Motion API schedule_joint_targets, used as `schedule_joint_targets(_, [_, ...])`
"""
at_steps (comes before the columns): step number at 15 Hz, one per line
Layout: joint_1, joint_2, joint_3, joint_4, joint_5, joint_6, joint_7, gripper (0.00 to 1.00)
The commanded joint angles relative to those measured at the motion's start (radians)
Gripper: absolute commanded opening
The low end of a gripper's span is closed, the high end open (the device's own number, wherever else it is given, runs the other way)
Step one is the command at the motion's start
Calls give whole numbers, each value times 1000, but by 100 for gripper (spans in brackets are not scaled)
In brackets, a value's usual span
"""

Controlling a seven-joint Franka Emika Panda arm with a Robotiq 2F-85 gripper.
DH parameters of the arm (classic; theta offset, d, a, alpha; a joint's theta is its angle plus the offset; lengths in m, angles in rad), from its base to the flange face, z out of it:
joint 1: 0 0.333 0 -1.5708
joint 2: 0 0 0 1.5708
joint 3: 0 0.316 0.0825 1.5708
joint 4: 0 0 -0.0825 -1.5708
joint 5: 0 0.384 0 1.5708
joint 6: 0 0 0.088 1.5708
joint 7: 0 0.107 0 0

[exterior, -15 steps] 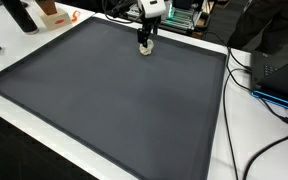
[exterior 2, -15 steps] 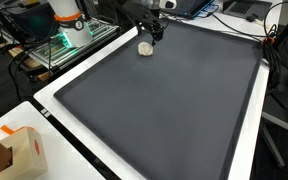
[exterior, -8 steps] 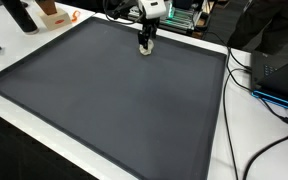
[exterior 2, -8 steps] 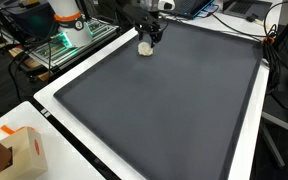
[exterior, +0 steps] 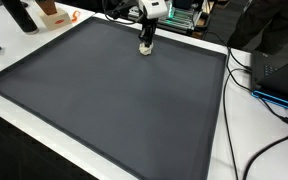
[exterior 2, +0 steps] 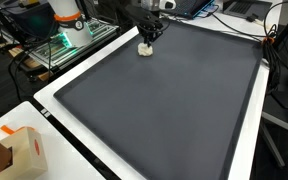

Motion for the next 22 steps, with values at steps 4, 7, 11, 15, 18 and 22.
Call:
schedule_joint_targets(4, [-6, 15, 4, -4, -36, 16, -7, 2])
schedule_joint_targets(7, [-6, 13, 4, -4, -39, 17, -9, 2])
schedule_joint_targets(11, [-5, 3, 2, -7, -57, 23, -1, 2])
schedule_joint_targets(15, [-4, -8, 1, -16, -92, 41, -2, 2])
schedule_joint_targets(18, [-7, -8, 2, -18, -98, 53, -11, 2])
schedule_joint_targets(22, [-7, -14, 2, -20, -96, 56, -8, 2])
